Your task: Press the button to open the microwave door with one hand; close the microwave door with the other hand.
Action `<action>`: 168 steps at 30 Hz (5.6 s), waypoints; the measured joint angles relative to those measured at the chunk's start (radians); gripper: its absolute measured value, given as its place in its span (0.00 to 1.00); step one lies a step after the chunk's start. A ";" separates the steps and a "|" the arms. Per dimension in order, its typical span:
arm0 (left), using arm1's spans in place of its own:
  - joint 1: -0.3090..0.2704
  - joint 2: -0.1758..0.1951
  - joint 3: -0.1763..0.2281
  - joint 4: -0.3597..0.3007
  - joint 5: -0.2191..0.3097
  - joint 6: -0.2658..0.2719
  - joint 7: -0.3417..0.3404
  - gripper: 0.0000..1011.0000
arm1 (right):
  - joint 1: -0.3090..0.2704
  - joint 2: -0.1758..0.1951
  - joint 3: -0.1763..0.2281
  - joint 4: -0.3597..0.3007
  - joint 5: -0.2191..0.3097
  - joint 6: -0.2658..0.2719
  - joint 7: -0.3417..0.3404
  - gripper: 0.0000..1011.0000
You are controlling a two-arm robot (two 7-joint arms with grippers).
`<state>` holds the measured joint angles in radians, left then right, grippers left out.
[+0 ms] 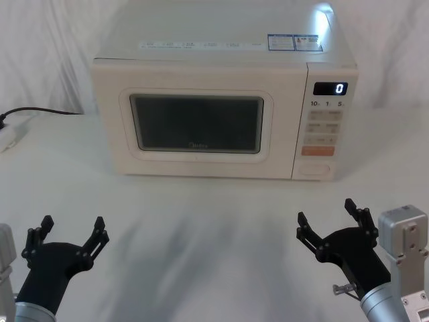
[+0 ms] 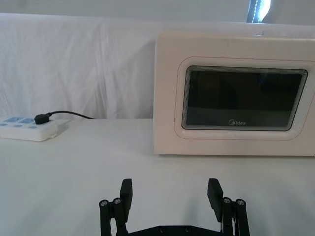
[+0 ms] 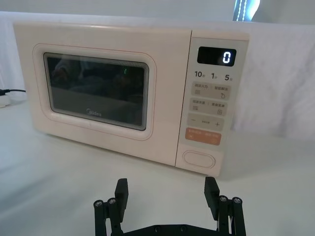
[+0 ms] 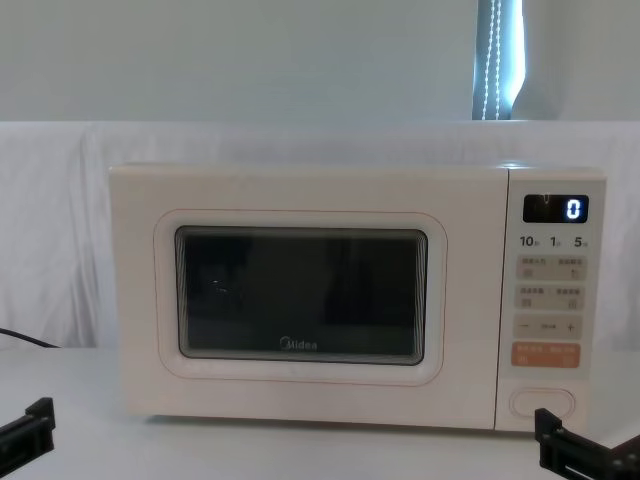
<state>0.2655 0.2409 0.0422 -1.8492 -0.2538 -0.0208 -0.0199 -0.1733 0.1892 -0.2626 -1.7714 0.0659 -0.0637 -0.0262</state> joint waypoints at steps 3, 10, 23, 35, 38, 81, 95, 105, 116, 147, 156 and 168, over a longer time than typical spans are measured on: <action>0.000 0.000 0.000 0.000 0.000 0.000 0.000 0.99 | 0.000 0.000 0.000 0.000 0.000 0.000 0.000 0.99; 0.000 0.000 0.000 0.000 0.000 0.000 0.000 0.99 | 0.000 0.000 0.000 0.000 0.000 0.000 0.000 0.99; 0.000 0.000 0.000 0.000 0.000 0.000 0.000 0.99 | 0.000 0.000 0.000 0.000 0.000 0.000 0.000 0.99; 0.000 0.000 0.000 0.000 0.000 0.000 0.000 0.99 | 0.000 0.000 0.000 0.000 0.000 0.000 0.000 0.99; 0.000 0.000 0.000 0.000 0.000 0.000 0.000 0.99 | 0.000 0.000 0.000 0.000 0.000 0.000 0.000 0.99; 0.000 0.000 0.000 0.000 0.000 0.000 0.000 0.99 | 0.000 0.000 0.000 0.000 0.000 0.000 0.000 0.37; 0.000 0.000 0.000 0.000 0.000 0.000 0.000 0.99 | 0.000 0.000 0.000 0.000 0.000 0.000 0.000 0.00; 0.000 0.000 0.000 0.000 0.000 0.000 0.000 0.99 | 0.000 0.000 0.000 0.000 0.000 0.000 0.000 0.00; 0.000 0.000 0.000 0.000 0.000 0.000 0.000 0.99 | -0.005 -0.010 0.009 0.000 -0.014 0.001 -0.002 0.00; 0.000 0.000 0.000 0.000 0.000 0.000 0.000 0.99 | 0.156 -0.100 0.060 0.093 -0.109 0.254 0.062 0.00; 0.000 0.000 0.000 0.000 0.000 0.000 0.000 0.99 | 0.221 -0.136 0.082 0.173 -0.128 0.254 0.067 0.00; 0.000 0.000 0.000 0.000 0.000 0.000 0.000 0.99 | 0.307 -0.164 0.102 0.281 -0.151 0.254 0.077 0.00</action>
<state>0.2655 0.2410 0.0421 -1.8492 -0.2538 -0.0208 -0.0200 0.1341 0.0252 -0.1608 -1.4900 -0.0854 0.1906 0.0511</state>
